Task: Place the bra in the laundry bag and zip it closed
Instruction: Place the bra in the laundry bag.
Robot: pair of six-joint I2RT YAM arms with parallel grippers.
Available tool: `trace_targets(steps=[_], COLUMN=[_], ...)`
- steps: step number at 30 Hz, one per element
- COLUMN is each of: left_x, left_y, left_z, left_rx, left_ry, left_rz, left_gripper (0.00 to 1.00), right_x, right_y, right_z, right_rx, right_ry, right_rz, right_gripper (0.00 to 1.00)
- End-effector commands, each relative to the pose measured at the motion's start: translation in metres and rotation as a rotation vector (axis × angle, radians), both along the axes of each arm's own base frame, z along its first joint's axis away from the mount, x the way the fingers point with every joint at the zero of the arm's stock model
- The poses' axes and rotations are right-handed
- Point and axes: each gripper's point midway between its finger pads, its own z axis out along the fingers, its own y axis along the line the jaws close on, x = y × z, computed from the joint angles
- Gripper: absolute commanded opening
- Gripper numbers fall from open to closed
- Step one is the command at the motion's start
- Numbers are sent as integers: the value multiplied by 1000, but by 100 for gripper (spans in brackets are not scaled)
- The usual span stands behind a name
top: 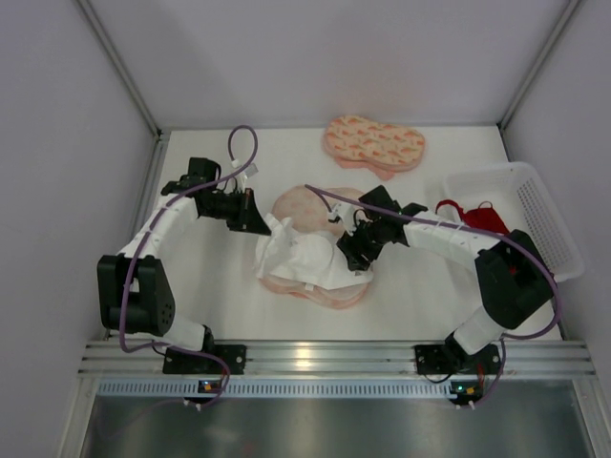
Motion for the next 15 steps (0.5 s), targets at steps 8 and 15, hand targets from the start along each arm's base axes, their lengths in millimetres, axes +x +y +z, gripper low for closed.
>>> trace_targets(steps=[8, 15], left_x=[-3, -14], left_y=[2, -3], left_z=[4, 29], left_rx=[-7, -54], left_ry=[-32, -129], left_rz=[-13, -58], left_gripper=[0, 0], right_x=[18, 12], right_y=[0, -6], right_z=[33, 72], right_rx=[3, 67], right_ry=[-176, -190], right_rz=[34, 42], right_gripper=[0, 0])
